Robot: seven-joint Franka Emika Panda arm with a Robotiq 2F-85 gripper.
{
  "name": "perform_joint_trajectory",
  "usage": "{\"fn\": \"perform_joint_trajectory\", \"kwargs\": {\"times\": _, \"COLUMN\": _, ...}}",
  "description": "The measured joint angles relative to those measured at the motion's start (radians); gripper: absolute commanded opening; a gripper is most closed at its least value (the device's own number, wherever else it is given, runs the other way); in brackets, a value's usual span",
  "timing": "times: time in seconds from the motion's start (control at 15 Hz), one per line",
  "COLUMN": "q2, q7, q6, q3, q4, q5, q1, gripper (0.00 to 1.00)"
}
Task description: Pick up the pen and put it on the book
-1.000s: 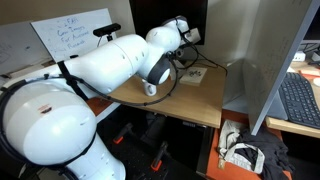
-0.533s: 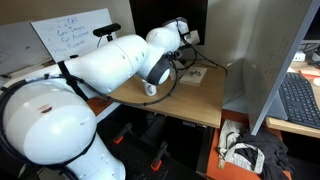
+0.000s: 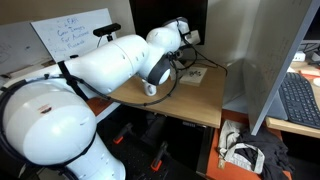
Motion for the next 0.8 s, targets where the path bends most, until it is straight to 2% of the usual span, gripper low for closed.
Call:
{"fn": "perform_joint_trajectory", "kwargs": {"times": 0.47, "q2": 0.0, "q7": 0.263, "q6": -0.155, "q3": 0.017, "q4": 0.001, "q5": 0.075, "q1": -0.087, "gripper": 0.03}}
{"fn": "perform_joint_trajectory", "kwargs": {"times": 0.8, "q2": 0.002, "q7": 0.316, "q6": -0.323, "q3": 0.028, "q4": -0.029, "q5": 0.168, "q1": -0.132, "gripper": 0.03}}
